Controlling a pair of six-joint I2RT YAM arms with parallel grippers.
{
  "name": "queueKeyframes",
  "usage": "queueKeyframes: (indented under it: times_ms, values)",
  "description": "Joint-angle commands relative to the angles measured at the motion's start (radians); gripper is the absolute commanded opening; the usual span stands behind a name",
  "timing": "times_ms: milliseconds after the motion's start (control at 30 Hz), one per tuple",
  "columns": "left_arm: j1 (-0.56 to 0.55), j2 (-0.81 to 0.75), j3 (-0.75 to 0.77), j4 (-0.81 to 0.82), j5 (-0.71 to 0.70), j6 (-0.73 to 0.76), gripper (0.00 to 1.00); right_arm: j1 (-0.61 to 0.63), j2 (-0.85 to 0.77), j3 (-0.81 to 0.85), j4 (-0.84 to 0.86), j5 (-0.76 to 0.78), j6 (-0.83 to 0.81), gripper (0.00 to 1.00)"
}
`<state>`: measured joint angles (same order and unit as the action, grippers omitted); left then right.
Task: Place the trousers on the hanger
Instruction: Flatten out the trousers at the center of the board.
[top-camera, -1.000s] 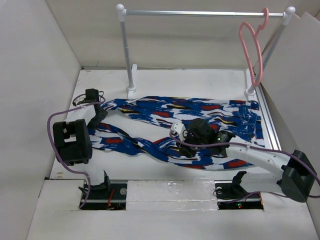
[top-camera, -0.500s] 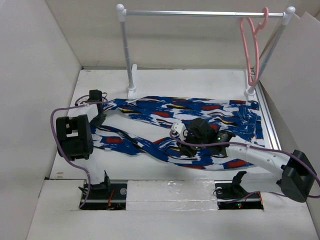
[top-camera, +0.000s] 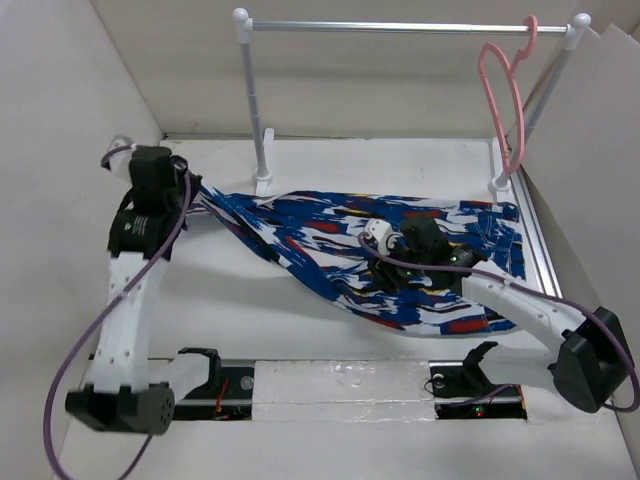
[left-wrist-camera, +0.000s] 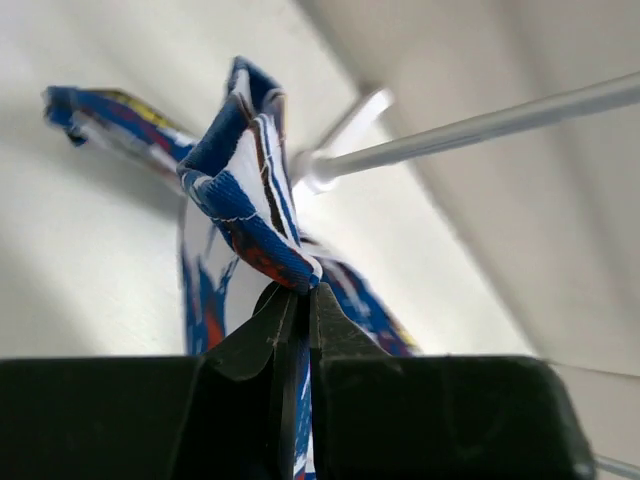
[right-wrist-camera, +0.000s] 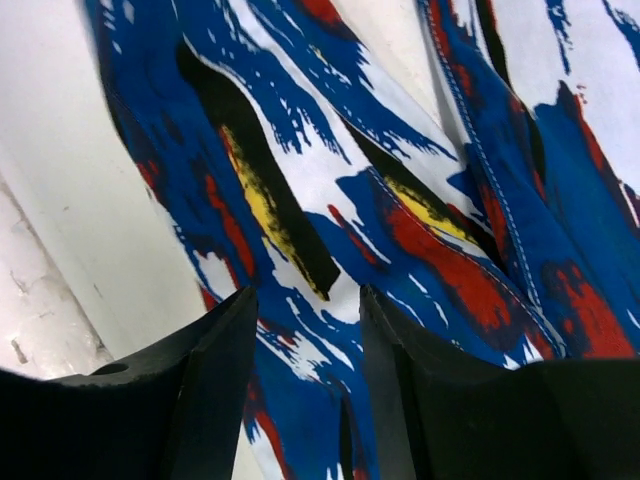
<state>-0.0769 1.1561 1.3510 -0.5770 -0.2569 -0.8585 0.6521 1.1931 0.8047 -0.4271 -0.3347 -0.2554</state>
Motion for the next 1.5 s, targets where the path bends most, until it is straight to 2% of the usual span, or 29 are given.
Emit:
queueKeyframes:
  times_ms: [0, 67, 100, 133, 200, 233, 267, 333, 400, 467, 500, 600, 667, 700, 767, 800, 867, 967, 1067, 1100, 1133, 1200, 1267, 1400, 1433, 1467]
  values:
    - [0.011, -0.132, 0.002, -0.060, -0.008, -0.071, 0.00, -0.031, -0.007, 0.004, 0.007, -0.049, -0.028, 0.51]
    - [0.011, -0.186, -0.047, -0.096, -0.080, -0.100, 0.00, -0.045, -0.012, -0.019, 0.011, -0.062, -0.028, 0.52]
    - [0.011, -0.253, -0.093, -0.099, -0.163, -0.118, 0.00, -0.045, -0.015, -0.025, 0.011, -0.070, -0.030, 0.55]
    - [0.020, -0.289, -0.210, -0.098, -0.177, -0.143, 0.00, -0.045, -0.021, -0.035, 0.007, -0.070, -0.028, 0.56]
    - [0.031, -0.422, -0.344, -0.069, -0.237, -0.200, 0.00, -0.045, -0.030, -0.044, -0.001, -0.070, -0.016, 0.59]
    - [0.043, -0.468, -0.500, -0.061, -0.248, -0.235, 0.00, -0.034, -0.045, -0.059, -0.002, -0.070, -0.010, 0.62]
    - [0.043, -0.514, -0.566, -0.082, -0.257, -0.342, 0.00, -0.034, -0.050, -0.068, -0.004, -0.075, -0.007, 0.64]
    - [0.055, -0.645, -0.736, -0.096, -0.263, -0.417, 0.00, -0.011, -0.064, -0.082, -0.013, -0.072, 0.004, 0.66]
    - [0.055, -0.773, -0.812, -0.179, -0.230, -0.581, 0.00, -0.002, -0.084, -0.099, -0.021, -0.066, 0.019, 0.66]
    - [0.055, -0.857, -0.875, -0.207, -0.213, -0.622, 0.00, 0.027, -0.098, -0.108, -0.022, -0.060, 0.033, 0.66]
    - [0.045, -0.919, -0.878, -0.216, -0.228, -0.657, 0.00, 0.027, -0.096, -0.108, -0.025, -0.058, 0.039, 0.66]
    - [0.045, -0.917, -0.789, -0.274, -0.316, -0.679, 0.00, 0.040, -0.089, -0.099, -0.048, -0.055, 0.039, 0.66]
    - [0.045, -0.850, -0.712, -0.319, -0.367, -0.585, 0.00, 0.049, -0.076, -0.096, -0.048, -0.058, 0.035, 0.67]
    - [0.045, -0.755, -0.667, -0.346, -0.421, -0.570, 0.00, 0.049, -0.054, -0.093, -0.048, -0.058, 0.027, 0.69]
    - [0.045, -0.667, -0.548, -0.401, -0.471, -0.504, 0.00, 0.067, -0.029, -0.081, -0.030, -0.075, 0.024, 0.70]
    - [0.045, -0.607, -0.514, -0.412, -0.514, -0.487, 0.00, 0.079, -0.015, -0.075, -0.022, -0.092, 0.022, 0.71]
    - [0.045, -0.584, -0.455, -0.376, -0.528, -0.394, 0.00, 0.118, 0.037, -0.047, 0.025, -0.113, 0.019, 0.72]
    - [0.045, -0.605, -0.457, -0.278, -0.490, -0.303, 0.00, 0.216, 0.138, 0.000, 0.079, -0.125, 0.005, 0.70]
    - [0.045, -0.615, -0.477, -0.235, -0.464, -0.281, 0.00, 0.294, 0.209, 0.028, 0.120, -0.080, 0.002, 0.44]
    - [0.045, -0.598, -0.477, -0.230, -0.459, -0.260, 0.00, 0.308, 0.218, 0.028, 0.126, -0.054, 0.005, 0.41]
    - [0.045, -0.590, -0.471, -0.224, -0.456, -0.252, 0.00, 0.328, 0.229, 0.027, 0.145, -0.041, 0.008, 0.42]
    - [0.045, -0.562, -0.463, -0.213, -0.459, -0.226, 0.00, 0.337, 0.243, -0.001, 0.175, -0.006, 0.016, 0.55]
    - [0.045, -0.553, -0.461, -0.178, -0.453, -0.188, 0.00, 0.337, 0.293, -0.022, 0.221, 0.052, 0.016, 0.61]
    - [0.045, -0.546, -0.469, -0.124, -0.443, -0.150, 0.00, 0.337, 0.371, -0.022, 0.243, 0.097, 0.033, 0.60]
    - [0.045, -0.533, -0.469, -0.118, -0.436, -0.142, 0.00, 0.337, 0.385, -0.028, 0.255, 0.114, 0.038, 0.57]
    - [0.045, -0.526, -0.463, -0.110, -0.433, -0.137, 0.00, 0.337, 0.408, -0.032, 0.258, 0.117, 0.053, 0.48]
